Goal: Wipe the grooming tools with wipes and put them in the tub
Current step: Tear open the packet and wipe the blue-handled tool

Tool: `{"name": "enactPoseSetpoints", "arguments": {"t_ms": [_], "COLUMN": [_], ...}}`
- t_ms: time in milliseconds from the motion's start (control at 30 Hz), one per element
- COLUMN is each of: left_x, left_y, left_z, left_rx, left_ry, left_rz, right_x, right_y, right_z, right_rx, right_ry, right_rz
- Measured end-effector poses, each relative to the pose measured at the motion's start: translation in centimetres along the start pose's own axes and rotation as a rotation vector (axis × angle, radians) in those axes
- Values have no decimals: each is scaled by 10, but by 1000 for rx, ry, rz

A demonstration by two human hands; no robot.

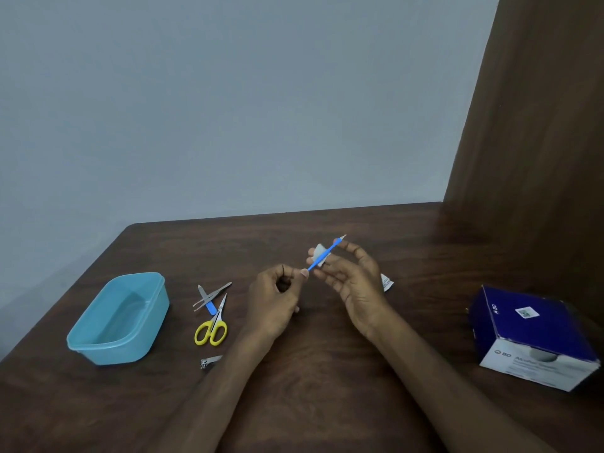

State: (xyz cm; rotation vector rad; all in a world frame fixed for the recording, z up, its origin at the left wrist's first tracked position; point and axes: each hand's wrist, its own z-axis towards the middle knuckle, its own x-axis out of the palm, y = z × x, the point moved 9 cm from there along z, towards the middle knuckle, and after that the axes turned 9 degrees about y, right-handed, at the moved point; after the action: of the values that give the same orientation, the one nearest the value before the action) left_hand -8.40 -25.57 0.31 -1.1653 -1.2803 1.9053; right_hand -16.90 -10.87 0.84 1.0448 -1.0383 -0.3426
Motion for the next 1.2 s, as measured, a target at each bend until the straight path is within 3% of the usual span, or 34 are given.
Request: {"name": "enactPoseSetpoints", "arguments": {"t_ms": [100,333,500,700,900,1200], "left_x": [-3,-4,-5,-3,-9,-4], "left_y": [1,-3,-1,-2,0,2], "left_z": [1,-1,0,-3,-3,0], "left_rx": [-5,-17,-10,-22,-21,20], "left_ry": [-19,-35,-49,-30,-84,-22], "left_rz": [-20,-53,-67,-69,-96,-120], "right_x": [15,-1,12,0,9,5], "right_y": [-12,0,-22,-5,-29,-22], "right_z": [-2,7,4,6,9,6], "right_rx": [18,-25,55,-39,54,57], "right_ry": [64,25,121,27,72,13], "right_rz": [-40,54,-178,-124,-225,-190]}}
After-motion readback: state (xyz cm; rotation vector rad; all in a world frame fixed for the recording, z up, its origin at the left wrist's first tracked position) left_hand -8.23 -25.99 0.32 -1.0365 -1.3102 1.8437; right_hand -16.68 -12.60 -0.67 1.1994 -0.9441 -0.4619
